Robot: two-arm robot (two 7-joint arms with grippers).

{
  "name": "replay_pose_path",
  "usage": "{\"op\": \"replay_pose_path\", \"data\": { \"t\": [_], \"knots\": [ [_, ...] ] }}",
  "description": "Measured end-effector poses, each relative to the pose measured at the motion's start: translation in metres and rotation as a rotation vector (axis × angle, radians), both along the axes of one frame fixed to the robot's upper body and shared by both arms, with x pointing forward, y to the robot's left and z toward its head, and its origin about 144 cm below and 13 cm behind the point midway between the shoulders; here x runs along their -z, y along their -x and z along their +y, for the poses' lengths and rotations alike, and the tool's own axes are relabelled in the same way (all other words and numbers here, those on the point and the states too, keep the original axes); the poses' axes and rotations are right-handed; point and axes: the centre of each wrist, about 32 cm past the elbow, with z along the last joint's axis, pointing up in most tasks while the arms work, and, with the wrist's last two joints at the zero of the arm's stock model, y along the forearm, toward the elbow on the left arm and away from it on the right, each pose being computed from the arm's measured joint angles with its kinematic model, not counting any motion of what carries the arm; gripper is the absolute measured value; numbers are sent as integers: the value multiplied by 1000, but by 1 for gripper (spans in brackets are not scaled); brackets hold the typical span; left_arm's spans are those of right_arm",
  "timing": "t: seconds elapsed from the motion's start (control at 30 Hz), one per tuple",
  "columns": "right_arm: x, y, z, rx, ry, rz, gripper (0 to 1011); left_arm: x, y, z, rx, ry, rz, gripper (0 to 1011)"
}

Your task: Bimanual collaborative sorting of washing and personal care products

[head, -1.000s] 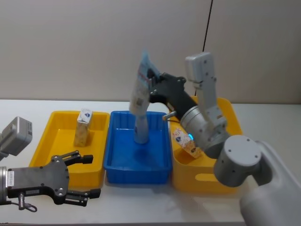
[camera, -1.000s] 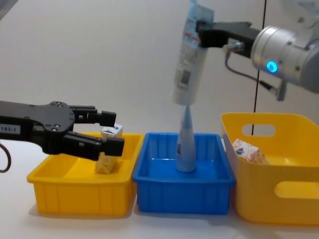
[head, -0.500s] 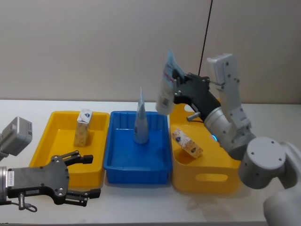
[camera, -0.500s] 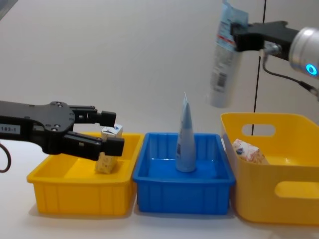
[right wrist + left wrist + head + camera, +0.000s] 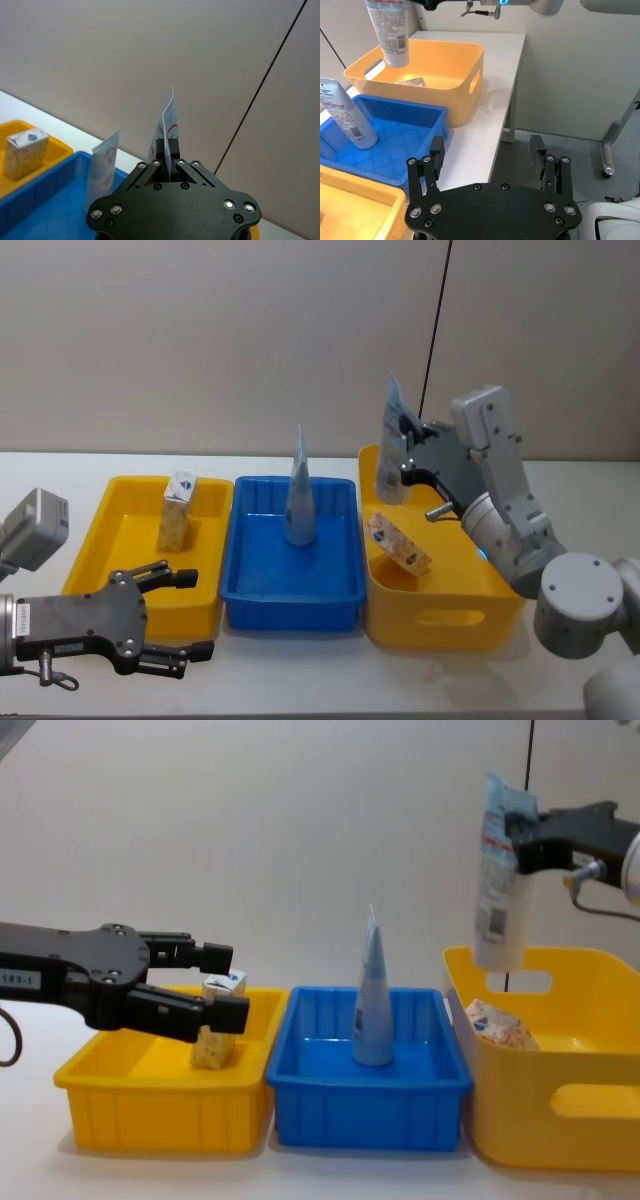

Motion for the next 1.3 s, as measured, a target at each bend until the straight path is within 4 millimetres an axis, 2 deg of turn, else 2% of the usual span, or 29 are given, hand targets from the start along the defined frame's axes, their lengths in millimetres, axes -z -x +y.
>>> {"op": "replay_pose_path", "data": {
  "t": [0.43,1.0,1.13,1.17,1.3],
  "knots": [
    [23,-6,-11,62,103,15,4,0,0,0,0,0,0,1001],
    [47,-14,-16,119,227,7,4,0,0,0,0,0,0,1001],
    [50,-15,-15,129,248,-6,80,0,0,0,0,0,0,1001],
    [51,-15,-15,131,254,-10,139,0,0,0,0,0,0,1001],
    [54,-16,-15,137,266,-21,259,0,0,0,0,0,0,1001]
  ]
}}
